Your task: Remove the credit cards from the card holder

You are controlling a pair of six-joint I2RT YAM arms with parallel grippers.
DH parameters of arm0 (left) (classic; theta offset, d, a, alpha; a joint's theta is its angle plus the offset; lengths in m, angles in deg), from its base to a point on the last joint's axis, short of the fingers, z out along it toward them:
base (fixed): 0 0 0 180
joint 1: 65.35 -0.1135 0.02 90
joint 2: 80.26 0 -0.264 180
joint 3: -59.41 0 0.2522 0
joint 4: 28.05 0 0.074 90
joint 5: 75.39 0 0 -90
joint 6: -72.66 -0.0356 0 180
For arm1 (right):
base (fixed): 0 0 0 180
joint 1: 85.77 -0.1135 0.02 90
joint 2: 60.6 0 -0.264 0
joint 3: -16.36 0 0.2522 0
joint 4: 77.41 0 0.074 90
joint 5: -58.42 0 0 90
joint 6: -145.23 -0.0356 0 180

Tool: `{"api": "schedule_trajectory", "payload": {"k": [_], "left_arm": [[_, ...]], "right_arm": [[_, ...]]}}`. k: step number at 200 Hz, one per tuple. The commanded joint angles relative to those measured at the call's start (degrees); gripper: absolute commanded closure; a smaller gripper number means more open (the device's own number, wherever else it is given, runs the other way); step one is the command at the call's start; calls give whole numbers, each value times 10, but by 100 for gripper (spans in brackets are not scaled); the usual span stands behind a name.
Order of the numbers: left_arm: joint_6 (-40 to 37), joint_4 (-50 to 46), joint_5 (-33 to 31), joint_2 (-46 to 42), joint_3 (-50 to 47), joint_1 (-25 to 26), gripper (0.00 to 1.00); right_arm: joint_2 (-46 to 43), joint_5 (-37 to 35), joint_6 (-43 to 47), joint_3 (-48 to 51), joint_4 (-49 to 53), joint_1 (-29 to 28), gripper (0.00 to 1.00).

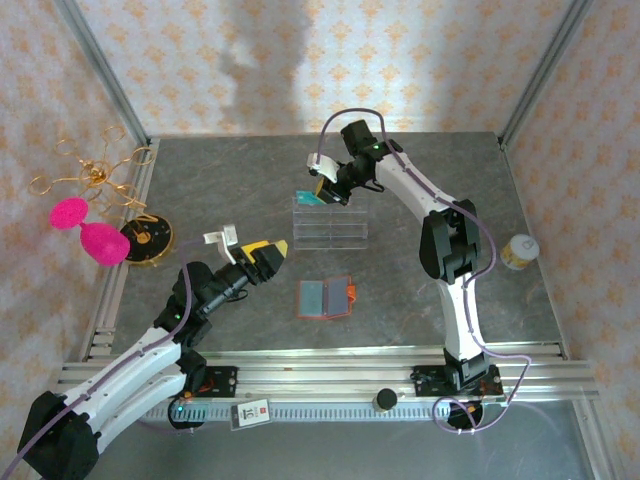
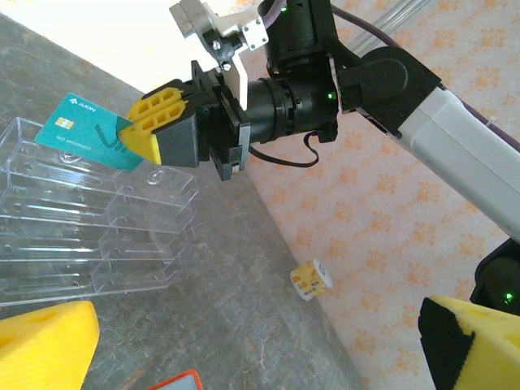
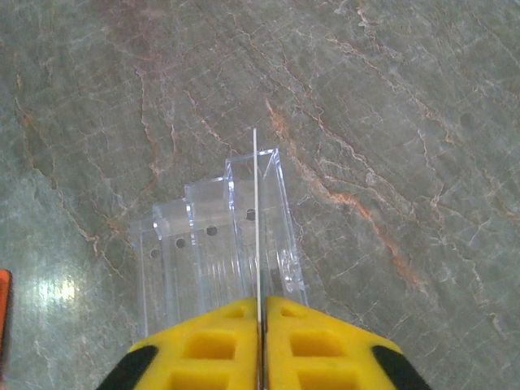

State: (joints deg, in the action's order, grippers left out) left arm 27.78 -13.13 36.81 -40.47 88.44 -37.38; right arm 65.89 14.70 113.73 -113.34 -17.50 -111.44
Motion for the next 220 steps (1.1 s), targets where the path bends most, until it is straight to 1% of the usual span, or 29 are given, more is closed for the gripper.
{"api": "schedule_trajectory", "payload": {"k": [1,10,18,40,61,83,94,106,121,138,147,158,172,178,191,210,220], "left_arm": [[7,28,18,-3,-5,-7,1],[9,27,16,-5,-6,-7,1],[10,26,18,-7,-6,-7,1],[13,24,12,-15,-10,-7,1],[15,17,-6,-32,-13,-7,1],[24,30,-19,-48,-20,-7,1],[33,40,-26,-52,-26,-7,1],[43,45,-36,-55,-32,-7,1],[51,51,-45,-57,-39,-7,1],[61,45,-64,-57,-48,-7,1],[68,36,-77,-57,-52,-8,1],[70,30,-80,-59,-56,-8,1],[77,48,-76,-56,-70,-8,1],[81,47,-77,-54,-74,-9,1],[85,29,-84,-47,-73,-9,1],[74,-38,-104,-30,-52,-10,1],[60,-58,-102,-21,-42,-10,5]], "right_arm": [[7,-9,-26,-10,-11,0,82],[5,-11,-36,-10,-19,-1,75],[3,-10,-42,-10,-23,-1,72],[-9,-13,-72,-8,-49,-1,69],[-36,3,-113,5,-89,-1,65],[-81,21,-173,49,-150,-5,62],[-104,18,-219,81,-191,-12,62],[-134,5,-290,127,-250,-22,61],[-179,-17,-386,214,-337,-42,62],[-236,-92,-491,325,-433,-80,62],[-262,-120,-518,371,-444,-104,62],[-291,-203,-563,420,-453,-140,62],[-319,-296,-607,465,-432,-184,62],[-326,-325,-627,479,-419,-200,62],[-342,-371,-657,521,-396,-235,62],[-356,-427,-696,568,-366,-283,62],[-358,-453,-717,586,-355,-303,62]]}}
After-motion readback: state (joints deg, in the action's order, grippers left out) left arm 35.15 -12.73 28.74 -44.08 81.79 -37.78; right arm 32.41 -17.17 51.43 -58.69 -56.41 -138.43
